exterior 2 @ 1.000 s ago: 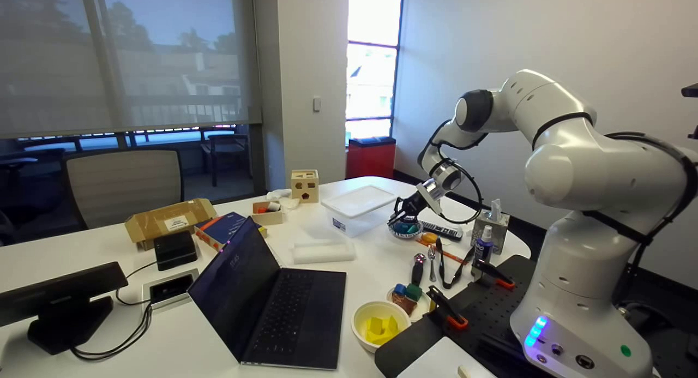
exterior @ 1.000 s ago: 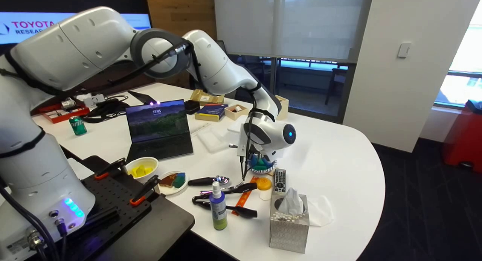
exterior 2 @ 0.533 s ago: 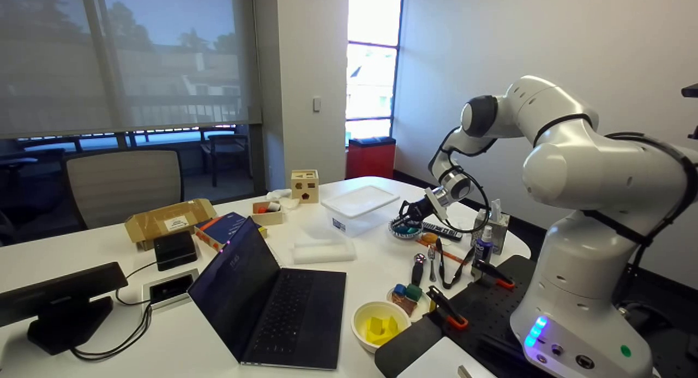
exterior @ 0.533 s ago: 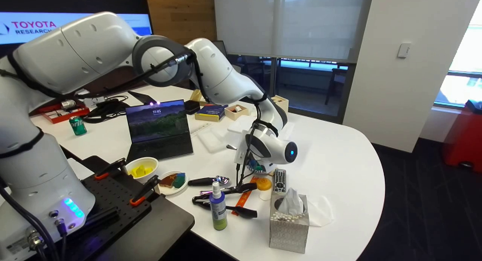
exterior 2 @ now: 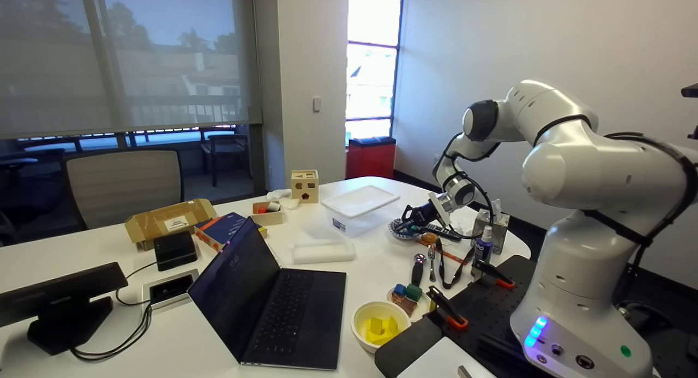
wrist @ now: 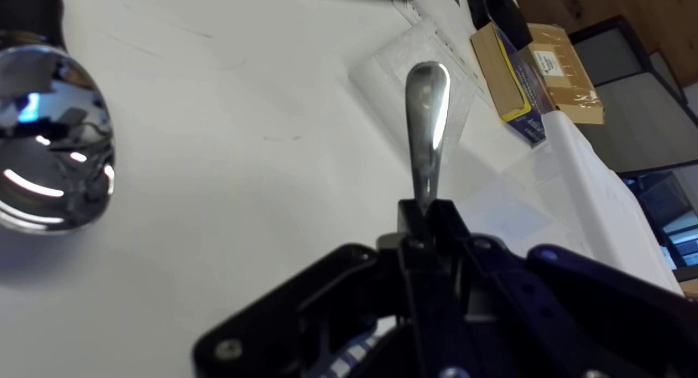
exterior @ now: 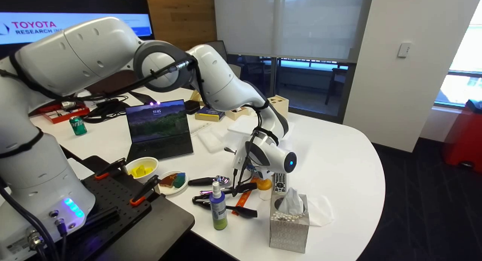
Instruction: Use the spoon to stir the bowl
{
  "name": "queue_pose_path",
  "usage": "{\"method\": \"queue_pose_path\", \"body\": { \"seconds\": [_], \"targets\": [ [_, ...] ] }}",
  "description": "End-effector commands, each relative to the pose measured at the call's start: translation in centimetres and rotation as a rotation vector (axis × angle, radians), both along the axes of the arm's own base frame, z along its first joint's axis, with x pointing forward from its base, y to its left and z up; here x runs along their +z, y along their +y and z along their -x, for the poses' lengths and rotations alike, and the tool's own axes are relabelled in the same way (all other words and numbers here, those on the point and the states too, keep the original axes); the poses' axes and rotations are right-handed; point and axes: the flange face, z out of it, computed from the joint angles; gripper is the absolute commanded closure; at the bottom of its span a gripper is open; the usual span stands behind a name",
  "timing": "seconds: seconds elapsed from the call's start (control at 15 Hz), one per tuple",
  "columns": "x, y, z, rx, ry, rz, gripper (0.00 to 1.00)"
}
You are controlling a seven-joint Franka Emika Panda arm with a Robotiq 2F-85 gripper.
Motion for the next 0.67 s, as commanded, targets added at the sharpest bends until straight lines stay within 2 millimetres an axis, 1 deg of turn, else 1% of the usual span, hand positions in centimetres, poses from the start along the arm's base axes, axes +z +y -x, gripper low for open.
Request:
{"method": "queue_pose_path", "body": {
  "seconds": [0.0, 0.4, 0.6],
  "targets": [
    [1.0, -0.6, -0.9, -0.031, 0.036, 0.056, 0.98],
    [2.5, -0.6, -3.3, -0.039, 0.064, 0.215, 0.98],
    [3.9, 0.3, -4.8, -0.011, 0.030, 0.256, 0.98]
  ]
}}
